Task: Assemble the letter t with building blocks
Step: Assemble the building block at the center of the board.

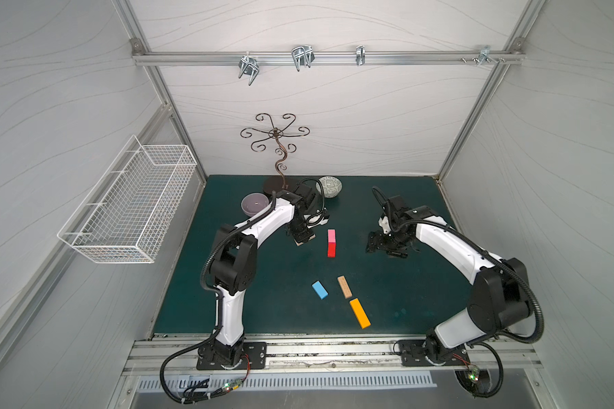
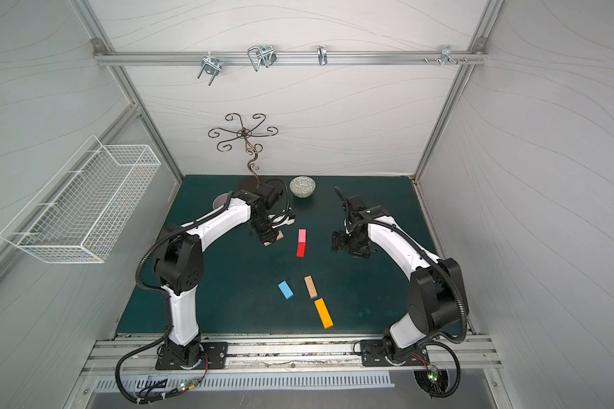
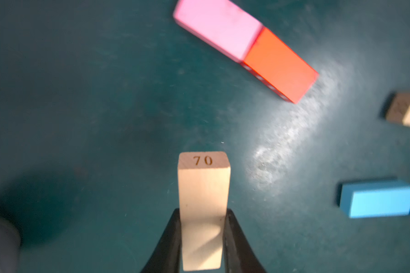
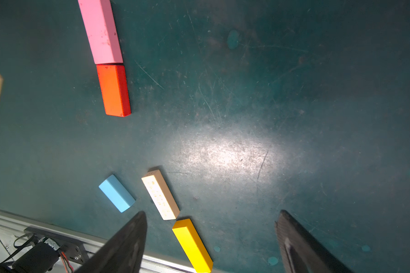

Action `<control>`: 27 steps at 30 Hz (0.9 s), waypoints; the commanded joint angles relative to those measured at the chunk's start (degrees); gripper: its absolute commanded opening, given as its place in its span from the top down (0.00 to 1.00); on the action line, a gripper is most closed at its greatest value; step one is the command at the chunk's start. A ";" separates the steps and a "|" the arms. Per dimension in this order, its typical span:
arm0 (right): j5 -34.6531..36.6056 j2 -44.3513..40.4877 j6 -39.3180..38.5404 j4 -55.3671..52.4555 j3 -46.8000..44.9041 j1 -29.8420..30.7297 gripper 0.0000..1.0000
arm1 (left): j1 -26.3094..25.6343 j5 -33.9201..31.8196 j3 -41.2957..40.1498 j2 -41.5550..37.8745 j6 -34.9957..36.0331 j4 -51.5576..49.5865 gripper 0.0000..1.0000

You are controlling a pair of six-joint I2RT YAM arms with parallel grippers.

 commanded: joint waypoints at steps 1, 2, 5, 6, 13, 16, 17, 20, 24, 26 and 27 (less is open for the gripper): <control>-0.71 -0.77 -0.53 -0.30 0.65 -0.46 0.14 | 2.60 5.81 4.68 2.30 13.65 -2.94 0.85; -0.55 -0.73 -0.45 -0.16 0.41 -0.52 0.14 | 2.62 6.38 4.52 2.23 14.89 -2.04 0.85; -0.74 0.09 -0.63 0.41 0.17 -0.99 0.14 | 2.14 5.39 3.08 2.67 17.68 -0.55 0.85; -0.87 0.47 -0.70 0.61 0.26 -1.09 0.14 | 1.96 4.61 1.75 2.52 18.09 1.23 0.84; -1.38 4.97 -1.33 1.33 3.04 -1.18 0.14 | 0.85 1.46 -0.04 5.40 22.48 9.54 0.86; -1.35 5.41 -1.40 0.68 4.04 -1.18 0.14 | 0.47 0.54 1.95 7.64 23.25 10.08 0.86; -1.30 5.23 -1.40 0.59 4.13 -1.18 0.14 | 0.36 1.25 2.37 7.87 23.70 9.74 0.86; -1.00 4.92 -1.07 0.76 3.62 -1.18 0.14 | -0.06 2.28 3.87 8.82 23.68 8.93 0.85; -0.89 4.84 -0.92 0.66 2.88 -1.18 0.14 | -0.68 1.70 4.36 9.75 23.79 8.76 0.85; -0.90 4.70 -0.80 0.91 2.43 -1.16 0.14 | -1.02 1.83 4.39 9.98 23.92 9.22 0.85; -0.85 4.70 -0.77 1.01 2.30 -1.18 0.14 | -1.28 1.74 4.58 10.10 24.06 9.15 0.85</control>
